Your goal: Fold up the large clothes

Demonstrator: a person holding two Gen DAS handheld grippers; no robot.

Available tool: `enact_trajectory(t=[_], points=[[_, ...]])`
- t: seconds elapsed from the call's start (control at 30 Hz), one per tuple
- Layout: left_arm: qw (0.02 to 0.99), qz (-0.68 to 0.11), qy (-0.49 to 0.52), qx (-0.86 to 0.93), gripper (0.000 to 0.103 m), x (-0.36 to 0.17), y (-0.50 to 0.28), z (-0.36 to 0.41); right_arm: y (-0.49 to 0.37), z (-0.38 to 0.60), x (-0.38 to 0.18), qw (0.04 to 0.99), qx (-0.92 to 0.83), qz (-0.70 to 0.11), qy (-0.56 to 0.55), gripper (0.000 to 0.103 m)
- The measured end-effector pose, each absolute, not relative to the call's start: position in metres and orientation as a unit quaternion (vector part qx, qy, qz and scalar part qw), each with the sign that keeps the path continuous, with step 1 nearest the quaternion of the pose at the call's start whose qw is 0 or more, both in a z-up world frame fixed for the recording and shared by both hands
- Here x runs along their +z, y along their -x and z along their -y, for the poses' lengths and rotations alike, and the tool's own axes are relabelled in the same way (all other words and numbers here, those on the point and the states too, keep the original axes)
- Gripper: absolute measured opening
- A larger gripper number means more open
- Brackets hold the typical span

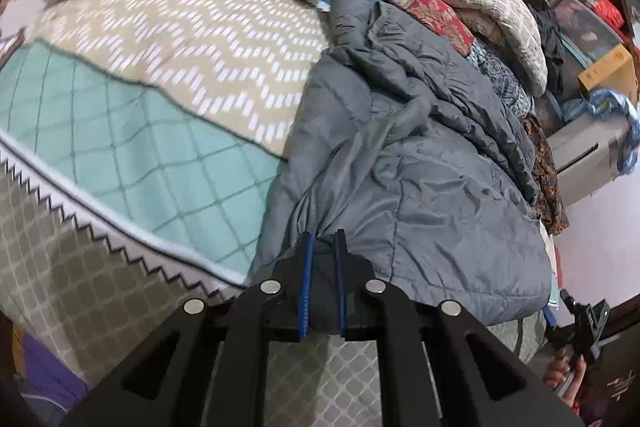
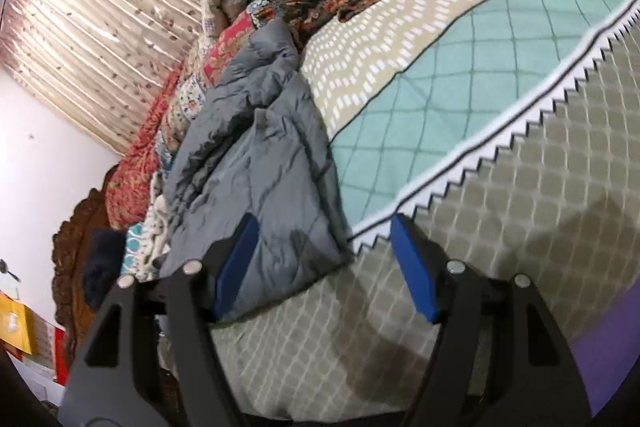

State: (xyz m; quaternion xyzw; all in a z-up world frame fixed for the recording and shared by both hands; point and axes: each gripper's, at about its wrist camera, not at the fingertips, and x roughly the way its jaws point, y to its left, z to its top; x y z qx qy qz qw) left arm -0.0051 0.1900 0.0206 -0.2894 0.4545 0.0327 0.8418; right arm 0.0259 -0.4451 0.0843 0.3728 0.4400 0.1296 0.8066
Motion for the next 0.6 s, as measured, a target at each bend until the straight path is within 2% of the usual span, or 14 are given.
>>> enact_trajectory(t=[0.2,0.37,0.6], points=[[0.833,-0.437,0.327,0.086,0.0,0.034,0.027,-0.208,-0.025,0.425,0.089,0.789,0.166,-0.459,-0.375,0.066],[0.797,-0.442,0.41,0.043,0.0,0.029,0.038,-0.212,-0.025,0.414,0.075,0.755,0.181,-0.479,-0.409,0.067],[0.741,-0.441,0.506,0.006,0.0,-0.003,0.027,-0.207,-0.026,0.418,0.069,0.713,0.19,-0.473,-0.481,0.078]])
